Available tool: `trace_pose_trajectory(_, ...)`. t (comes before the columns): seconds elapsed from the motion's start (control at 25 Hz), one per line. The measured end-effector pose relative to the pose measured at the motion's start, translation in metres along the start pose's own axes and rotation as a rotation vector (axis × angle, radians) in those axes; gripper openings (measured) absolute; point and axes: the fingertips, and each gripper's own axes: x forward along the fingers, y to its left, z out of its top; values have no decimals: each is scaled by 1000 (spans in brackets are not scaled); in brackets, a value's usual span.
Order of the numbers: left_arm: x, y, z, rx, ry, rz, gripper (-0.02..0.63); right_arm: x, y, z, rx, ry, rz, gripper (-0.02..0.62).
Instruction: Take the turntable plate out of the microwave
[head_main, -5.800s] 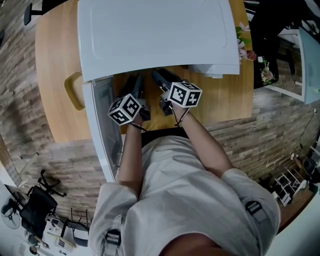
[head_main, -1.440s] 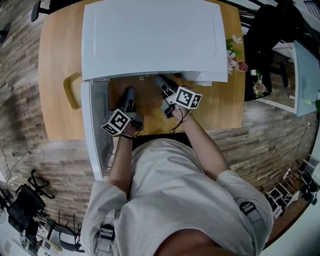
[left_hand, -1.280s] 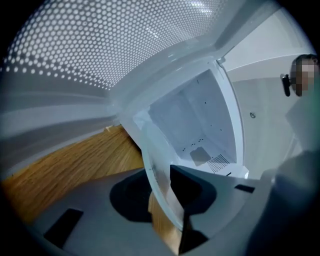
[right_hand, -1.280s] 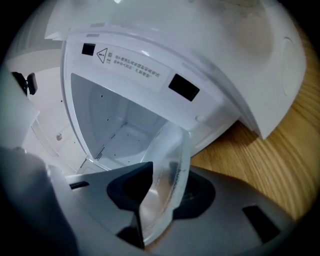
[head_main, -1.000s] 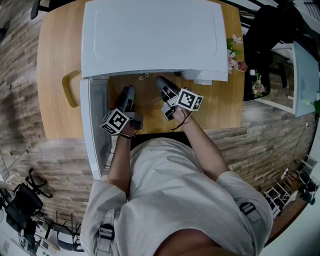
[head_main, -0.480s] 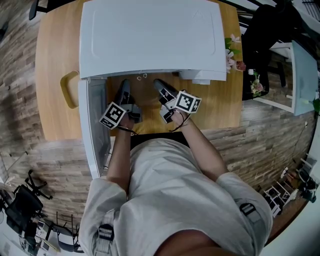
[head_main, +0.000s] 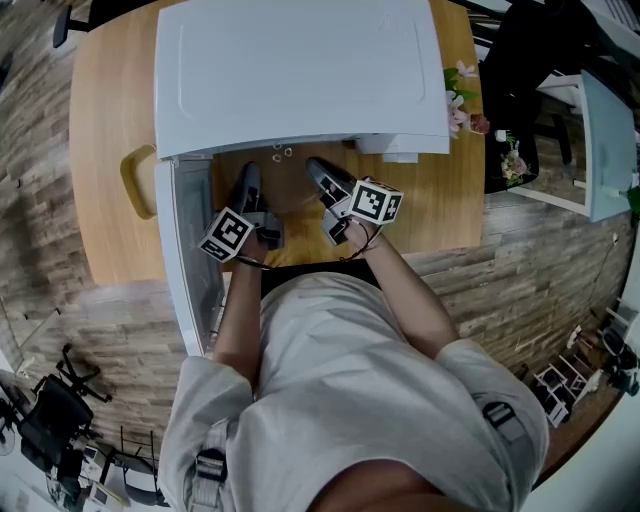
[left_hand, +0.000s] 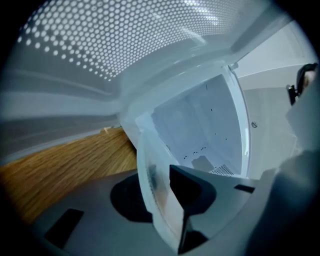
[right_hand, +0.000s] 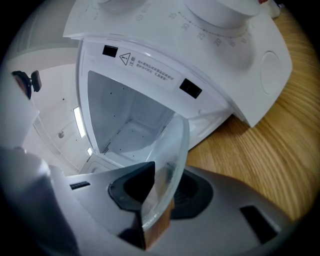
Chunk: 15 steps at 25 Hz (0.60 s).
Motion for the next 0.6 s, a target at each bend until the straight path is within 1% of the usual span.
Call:
trace_pose_trajectory(0.12,-4,1,-4,13,13,6,109,-3,-4,-4,13,-1,-3,97)
trace_pose_trajectory(0.32,-10,4,-6,49,20,12,110,-8,2,-12,37,1,12,96)
trace_pose_trajectory(0.6,-17,0,-12,62,29,5,110,-18,4,-16,36,-11,9,97)
